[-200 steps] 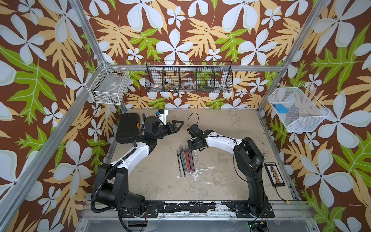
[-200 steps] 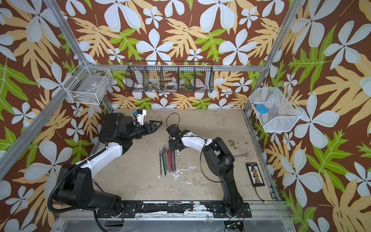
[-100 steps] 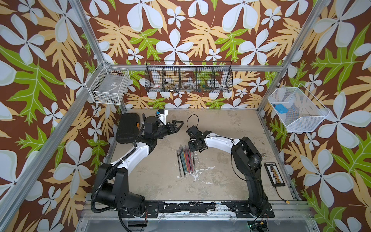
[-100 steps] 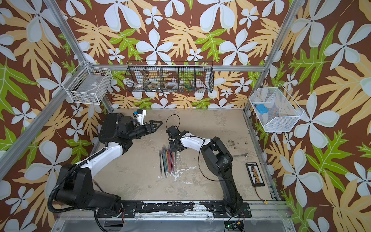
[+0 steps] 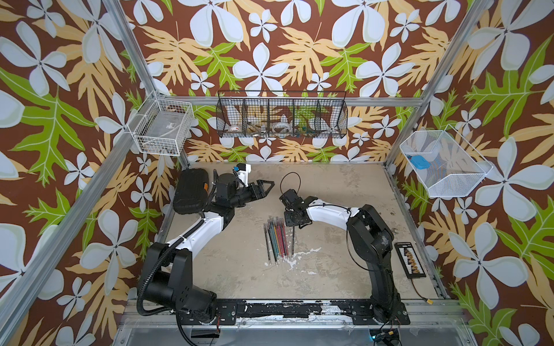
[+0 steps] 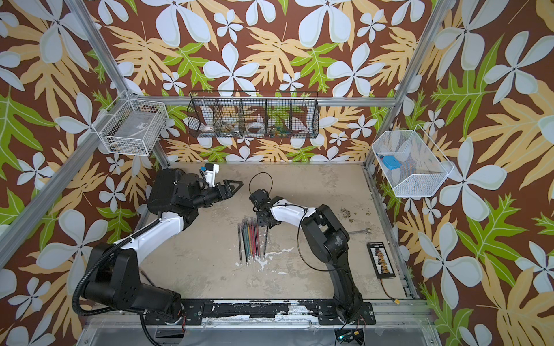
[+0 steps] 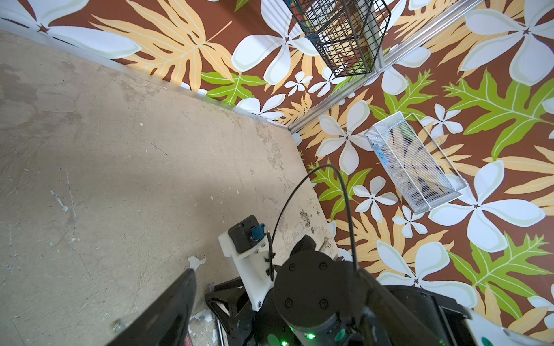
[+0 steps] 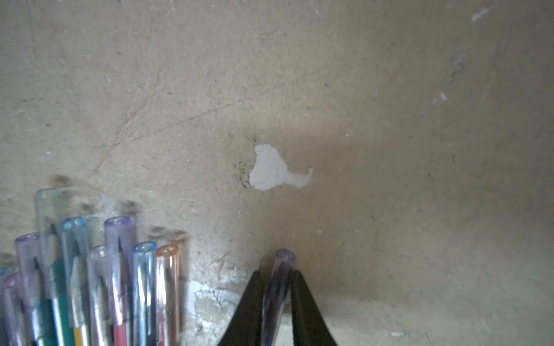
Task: Remove the protective cover of the pencils
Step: Pick up the pencil from the center of the board.
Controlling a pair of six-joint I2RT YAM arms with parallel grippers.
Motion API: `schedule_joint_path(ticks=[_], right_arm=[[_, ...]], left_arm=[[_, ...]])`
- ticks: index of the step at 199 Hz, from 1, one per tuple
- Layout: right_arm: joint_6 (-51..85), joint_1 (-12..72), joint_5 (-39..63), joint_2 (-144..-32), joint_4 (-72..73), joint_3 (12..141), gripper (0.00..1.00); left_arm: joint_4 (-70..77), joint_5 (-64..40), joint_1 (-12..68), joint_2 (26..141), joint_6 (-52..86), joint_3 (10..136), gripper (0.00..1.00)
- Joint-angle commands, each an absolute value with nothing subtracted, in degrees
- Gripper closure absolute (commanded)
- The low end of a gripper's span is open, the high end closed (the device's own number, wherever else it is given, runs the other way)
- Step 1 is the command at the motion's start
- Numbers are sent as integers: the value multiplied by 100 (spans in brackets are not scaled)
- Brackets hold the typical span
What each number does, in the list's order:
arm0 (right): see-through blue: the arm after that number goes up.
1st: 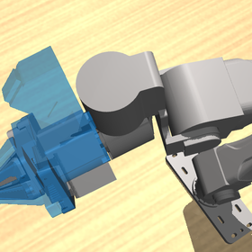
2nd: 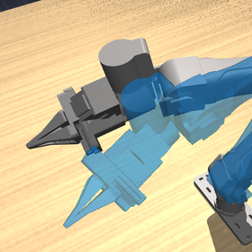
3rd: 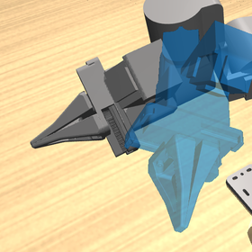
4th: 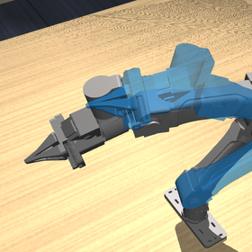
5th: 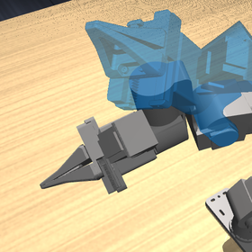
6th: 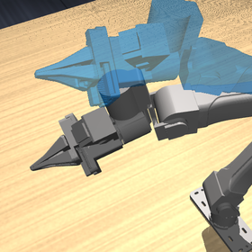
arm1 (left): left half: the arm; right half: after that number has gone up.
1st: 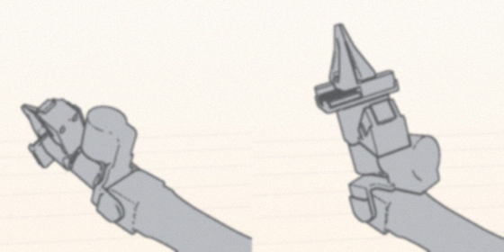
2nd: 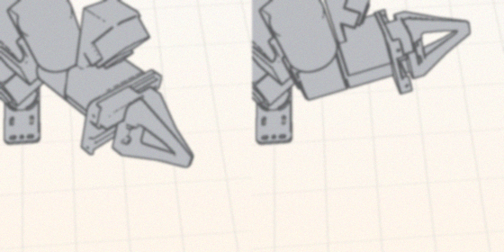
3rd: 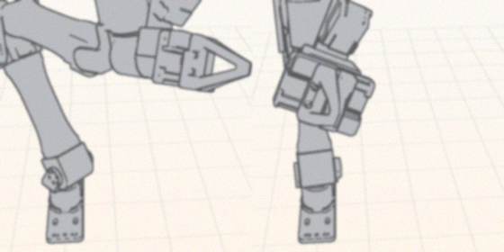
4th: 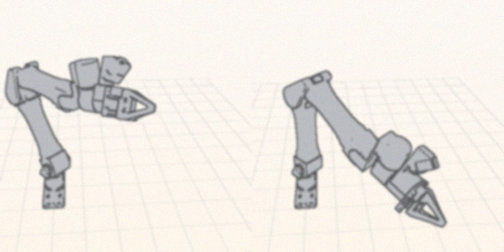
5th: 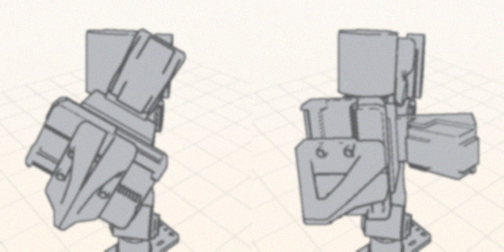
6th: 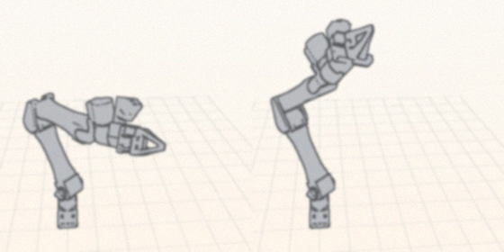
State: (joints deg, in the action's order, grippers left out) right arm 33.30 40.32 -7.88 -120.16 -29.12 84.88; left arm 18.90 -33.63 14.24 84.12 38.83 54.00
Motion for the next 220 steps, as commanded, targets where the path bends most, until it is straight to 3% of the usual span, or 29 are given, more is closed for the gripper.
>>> schedule_joint_path(ticks=[1, 29, 71, 117, 138, 169, 220], right_arm=[[3695, 3922, -403, -11810, -2934, 8302, 90], [3776, 3539, -257, -11163, -2795, 7944, 100], [3433, 2839, -161, -9308, -2070, 6549, 100], [3414, 2170, 290, -7021, -861, 4786, 100], [3348, 2171, 368, -6272, -456, 4346, 100], [3583, 2164, 516, -5775, -272, 4192, 100], [4238, 2171, 794, -5818, -149, 4429, 100]], left_arm=[[1708, -3309, 1411, 8454, 3829, 5532, 18], [1661, -3323, 1412, 8476, 3758, 5552, 22], [1661, -3417, 1676, 8643, 3708, 5661, 16], [2067, -3876, 2702, 8972, 3267, 5685, 13], [2022, -4084, 3216, 9178, 3065, 5807, 17], [1899, -4573, 3681, 9404, 2804, 5985, 24], [1490, -4454, 4150, 9576, 2485, 6159, 37]])
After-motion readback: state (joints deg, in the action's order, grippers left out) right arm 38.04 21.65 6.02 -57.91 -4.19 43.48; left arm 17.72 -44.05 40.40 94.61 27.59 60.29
